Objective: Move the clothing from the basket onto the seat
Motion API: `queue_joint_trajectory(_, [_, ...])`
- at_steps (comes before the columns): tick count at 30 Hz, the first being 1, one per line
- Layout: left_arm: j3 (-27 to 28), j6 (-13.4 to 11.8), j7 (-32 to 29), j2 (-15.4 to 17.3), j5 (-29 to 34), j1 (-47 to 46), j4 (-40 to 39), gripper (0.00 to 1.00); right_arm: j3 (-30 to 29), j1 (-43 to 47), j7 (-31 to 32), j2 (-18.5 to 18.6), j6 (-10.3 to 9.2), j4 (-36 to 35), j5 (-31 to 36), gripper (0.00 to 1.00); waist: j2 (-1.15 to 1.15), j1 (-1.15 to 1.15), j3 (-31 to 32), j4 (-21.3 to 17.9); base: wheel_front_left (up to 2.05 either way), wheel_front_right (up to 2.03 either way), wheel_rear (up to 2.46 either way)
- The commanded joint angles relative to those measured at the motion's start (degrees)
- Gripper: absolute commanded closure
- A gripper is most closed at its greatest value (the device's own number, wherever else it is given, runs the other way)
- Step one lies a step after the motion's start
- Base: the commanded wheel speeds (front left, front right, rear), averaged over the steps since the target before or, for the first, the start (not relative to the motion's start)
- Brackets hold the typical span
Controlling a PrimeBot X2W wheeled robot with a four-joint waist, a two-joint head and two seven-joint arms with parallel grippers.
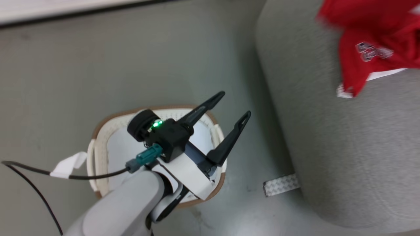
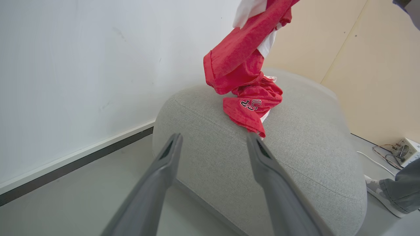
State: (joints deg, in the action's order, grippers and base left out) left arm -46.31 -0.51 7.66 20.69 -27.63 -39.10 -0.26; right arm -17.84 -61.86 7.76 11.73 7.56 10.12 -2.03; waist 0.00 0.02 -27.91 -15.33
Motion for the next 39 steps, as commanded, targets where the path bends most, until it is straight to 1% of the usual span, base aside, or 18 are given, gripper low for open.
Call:
queue_joint_trajectory(1, [0.3,0.2,0.3,0.3,0.7,-0.7,-0.1,0.00,-1.4,-1.1,0.3,0.7,-0.15,1.3,1.1,1.00,0.00,-0.02,-4.7,3.6,0.00,0.00,0.00])
queue_joint_trajectory(4, [0.7,0.5,0.9,0.5,0.4,-1.6,0.1,0.00,-6.9,-4.2,0.0,3.7,-0.15,5.0,5.7,1.00,0.00,-0.02,-6.3,4.8,0.00,0.00,0.00])
queue_joint_trajectory(6, [0.8,0.5,1.4,0.6,0.3,-1.6,0.5,0.00,-10.2,-3.4,-0.8,4.5,-0.15,7.6,8.3,1.00,0.00,-0.02,-6.6,5.4,0.00,0.00,0.00])
queue_joint_trajectory(8, [0.8,0.6,1.8,0.7,-0.1,-1.0,1.0,0.00,-13.8,-0.6,-1.9,4.3,-0.15,10.5,10.1,1.00,0.00,-0.02,-6.7,5.7,0.00,0.00,0.00])
queue_joint_trajectory(11, [0.8,0.3,2.5,0.8,-0.6,0.0,1.8,0.00,-19.4,4.1,-4.5,3.0,-0.15,14.7,12.3,1.00,0.00,-0.02,-6.2,5.8,0.00,0.00,0.00])
queue_joint_trajectory(12, [0.9,0.3,2.7,0.9,-0.7,0.3,2.1,0.00,-21.0,5.5,-5.4,2.4,-0.15,16.1,12.7,0.96,0.00,-0.02,-5.9,5.8,0.00,0.00,0.00])
queue_joint_trajectory(13, [0.9,0.1,2.8,1.0,-0.8,0.7,2.4,0.00,-22.5,7.2,-6.4,1.5,-0.15,17.7,12.7,0.78,0.00,-0.02,-5.5,5.7,0.00,0.00,0.00])
queue_joint_trajectory(14, [1.0,0.0,2.9,1.2,-1.0,1.1,2.7,0.00,-23.4,8.7,-7.6,0.8,-0.15,19.1,12.9,0.55,0.00,-0.02,-5.1,5.5,0.00,0.00,0.00])
queue_joint_trajectory(15, [1.1,-0.1,3.1,1.4,-1.2,1.5,3.0,0.00,-24.3,10.1,-8.8,-0.2,-0.15,20.6,12.7,0.13,0.00,-0.02,-4.7,5.3,0.00,0.00,0.00])
queue_joint_trajectory(16, [1.2,-0.3,3.1,1.7,-1.4,2.0,3.2,0.00,-24.8,11.3,-10.0,-0.9,-0.15,21.7,12.3,0.00,0.00,-0.02,-4.2,5.1,0.00,0.00,0.00])
queue_joint_trajectory(18, [1.5,-0.7,3.5,2.1,-1.9,3.1,3.7,0.00,-24.7,13.7,-12.4,-1.8,-0.15,23.5,11.5,0.00,0.00,-0.02,-2.9,4.6,0.00,0.00,0.00])
queue_joint_trajectory(21, [2.1,-1.5,4.2,2.6,-2.8,5.3,4.5,0.00,-22.5,18.0,-16.0,-3.1,-0.15,25.4,10.1,0.00,0.00,-0.02,-0.1,4.0,0.00,0.00,0.00])
queue_joint_trajectory(25, [3.2,-2.4,5.8,2.3,-4.7,9.1,5.7,0.00,-19.6,24.0,-19.8,-4.0,-0.15,24.5,6.5,0.00,0.00,-0.02,4.5,4.1,0.00,0.00,0.00])
queue_joint_trajectory(28, [4.5,-3.6,6.7,2.4,-5.2,11.8,6.7,0.00,-16.1,29.0,-21.5,-4.2,-0.15,21.1,4.8,0.00,0.00,-0.02,8.0,4.8,0.00,0.00,0.00])
queue_joint_trajectory(31, [6.9,-5.0,7.3,1.8,-5.7,15.2,7.3,0.00,-12.4,34.6,-22.6,-5.3,-0.15,15.8,2.6,0.00,0.00,-0.02,11.7,6.0,0.00,0.00,0.00])
queue_joint_trajectory(35, [12.0,-7.1,7.5,1.0,-4.7,20.5,6.9,0.00,-7.0,42.3,-22.9,-6.4,-0.15,8.7,-0.7,0.00,0.00,-0.02,16.6,8.2,0.00,0.00,0.00])
queue_joint_trajectory(39, [17.0,-8.1,7.5,0.1,-2.3,26.7,6.7,0.00,-1.6,49.3,-22.9,-7.4,-0.15,2.7,-2.1,0.00,0.00,-0.02,20.7,10.4,0.00,0.00,0.00])
